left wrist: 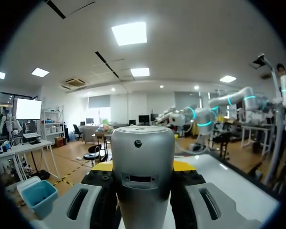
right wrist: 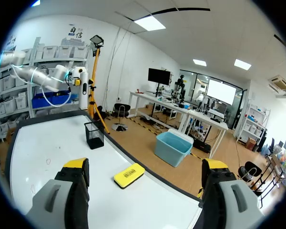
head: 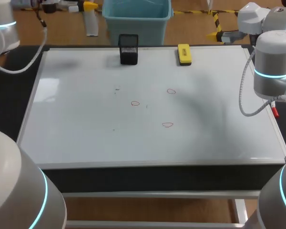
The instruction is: Pick up the inspection probe, press it on each red-marked spot on the whiteboard one by one, put down the probe, pick up the eraser, and wipe off all the red marks.
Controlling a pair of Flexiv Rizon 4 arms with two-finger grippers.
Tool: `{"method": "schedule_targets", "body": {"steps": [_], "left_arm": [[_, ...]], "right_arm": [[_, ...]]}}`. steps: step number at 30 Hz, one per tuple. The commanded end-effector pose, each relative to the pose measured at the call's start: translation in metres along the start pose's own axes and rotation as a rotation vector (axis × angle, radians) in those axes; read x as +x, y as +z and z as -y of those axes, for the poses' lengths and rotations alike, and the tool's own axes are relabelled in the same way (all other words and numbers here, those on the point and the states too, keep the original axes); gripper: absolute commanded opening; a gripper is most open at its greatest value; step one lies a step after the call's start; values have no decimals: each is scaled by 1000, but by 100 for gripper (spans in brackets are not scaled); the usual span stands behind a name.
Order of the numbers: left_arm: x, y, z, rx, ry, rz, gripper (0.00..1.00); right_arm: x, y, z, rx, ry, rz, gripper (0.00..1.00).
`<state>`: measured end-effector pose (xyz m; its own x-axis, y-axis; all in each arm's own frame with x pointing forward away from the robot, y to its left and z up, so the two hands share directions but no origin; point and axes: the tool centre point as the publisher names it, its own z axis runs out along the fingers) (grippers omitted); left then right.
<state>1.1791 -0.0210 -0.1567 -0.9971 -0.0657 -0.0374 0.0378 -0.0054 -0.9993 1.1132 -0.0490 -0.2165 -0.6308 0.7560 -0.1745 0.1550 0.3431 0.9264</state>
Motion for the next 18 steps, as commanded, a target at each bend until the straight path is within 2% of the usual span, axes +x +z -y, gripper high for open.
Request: {"method": "schedule_targets", "body": {"steps": [1,10,18], "left_arm": [[16,-21,-2,-6,5,373,0],[23,-63,-17,-6,16,452,0],[30,-80,-28,-6,24,479,0]], "right_arm": [[0,0,0,1,0,-1,100],[0,0,0,1,0,-1,100],[0,0,0,1,0,-1,100]]}}
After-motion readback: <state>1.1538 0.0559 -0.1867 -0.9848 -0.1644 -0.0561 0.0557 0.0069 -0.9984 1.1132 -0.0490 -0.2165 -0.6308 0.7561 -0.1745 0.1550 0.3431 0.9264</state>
